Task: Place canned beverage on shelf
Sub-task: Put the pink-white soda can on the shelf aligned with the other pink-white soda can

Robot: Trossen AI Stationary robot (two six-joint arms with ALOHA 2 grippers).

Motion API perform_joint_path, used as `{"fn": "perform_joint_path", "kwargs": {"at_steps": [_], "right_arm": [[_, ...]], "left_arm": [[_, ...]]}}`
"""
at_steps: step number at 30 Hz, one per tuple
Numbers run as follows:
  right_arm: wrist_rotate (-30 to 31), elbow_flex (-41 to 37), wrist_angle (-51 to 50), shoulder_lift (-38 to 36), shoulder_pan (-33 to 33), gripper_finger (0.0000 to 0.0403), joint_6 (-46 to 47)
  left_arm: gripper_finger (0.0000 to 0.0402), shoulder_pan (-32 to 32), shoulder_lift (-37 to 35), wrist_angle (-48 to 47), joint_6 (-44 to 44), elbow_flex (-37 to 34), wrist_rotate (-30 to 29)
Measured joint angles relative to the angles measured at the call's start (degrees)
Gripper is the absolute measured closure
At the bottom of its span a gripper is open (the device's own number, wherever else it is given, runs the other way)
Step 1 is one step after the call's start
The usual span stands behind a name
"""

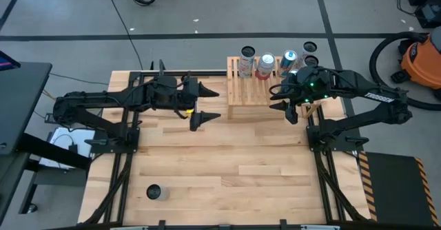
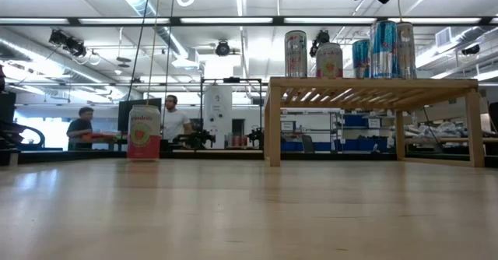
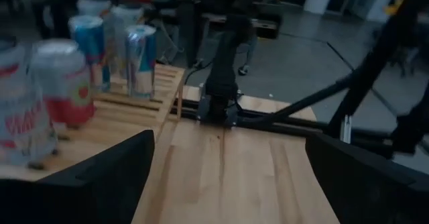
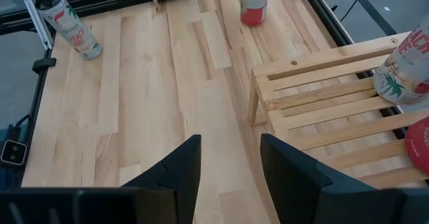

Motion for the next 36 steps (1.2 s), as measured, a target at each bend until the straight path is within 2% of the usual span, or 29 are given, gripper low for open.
{"fn": "perform_joint_path", "kwargs": {"at_steps": [4, 9, 22, 24, 31, 36], "right_arm": [[0.0, 0.0, -0.01, 0.0, 0.0, 0.024, 0.0], [0.0, 0.0, 0.01, 0.02, -0.01, 0.024, 0.0], [-0.02, 0.0, 0.32, 0.04, -0.01, 0.024, 4.72], [-0.02, 0.0, 0.33, 0.04, -0.02, 0.024, 4.84], [-0.04, 0.0, 0.45, 0.04, -0.02, 0.024, 4.96], [-0.02, 0.0, 0.45, 0.04, 0.0, 0.024, 5.04]], "left_arm": [[0.0011, 0.05, 0.0, -0.52, -5.89, 0.0, -0.12], [0.0011, 1.17, 0.0, -3.47, -6.77, 0.0, 0.01], [0.0011, 6.09, 0.52, -22.56, -11.06, 0.09, -0.24], [0.0012, 6.71, 0.52, -27.5, -11.01, 0.07, -1.94], [0.0012, 9.04, 0.52, -41.23, -7.76, 0.07, -15.65], [0.0012, 12.15, 0.52, -47.54, -4.95, 0.07, -18.2]]}}
